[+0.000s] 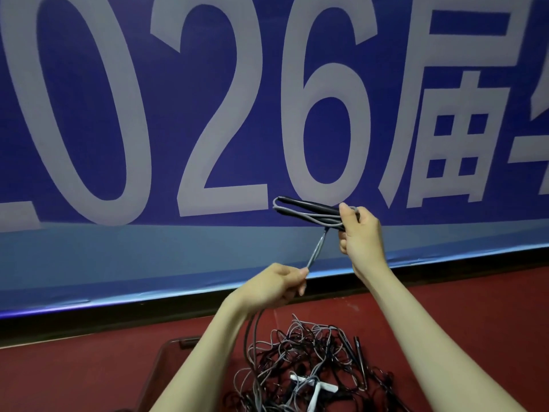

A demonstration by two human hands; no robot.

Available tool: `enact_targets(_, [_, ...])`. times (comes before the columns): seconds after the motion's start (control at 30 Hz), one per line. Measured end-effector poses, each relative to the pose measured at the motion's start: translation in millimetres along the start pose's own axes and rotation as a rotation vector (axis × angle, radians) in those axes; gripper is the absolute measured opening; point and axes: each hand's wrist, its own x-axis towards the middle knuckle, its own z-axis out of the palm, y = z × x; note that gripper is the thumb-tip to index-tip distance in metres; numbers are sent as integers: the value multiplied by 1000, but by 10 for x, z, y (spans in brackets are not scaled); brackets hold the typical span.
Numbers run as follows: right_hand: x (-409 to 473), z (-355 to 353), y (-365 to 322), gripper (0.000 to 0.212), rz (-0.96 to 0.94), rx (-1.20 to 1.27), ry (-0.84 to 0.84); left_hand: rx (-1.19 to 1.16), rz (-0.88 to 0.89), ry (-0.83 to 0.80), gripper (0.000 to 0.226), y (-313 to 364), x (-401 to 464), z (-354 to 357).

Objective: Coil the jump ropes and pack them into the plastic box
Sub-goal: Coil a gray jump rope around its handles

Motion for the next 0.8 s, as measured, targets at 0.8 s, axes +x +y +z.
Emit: enact_targets(0.8, [-190, 127, -90, 22, 11, -341, -915, 528, 318, 565, 22, 189, -218, -513])
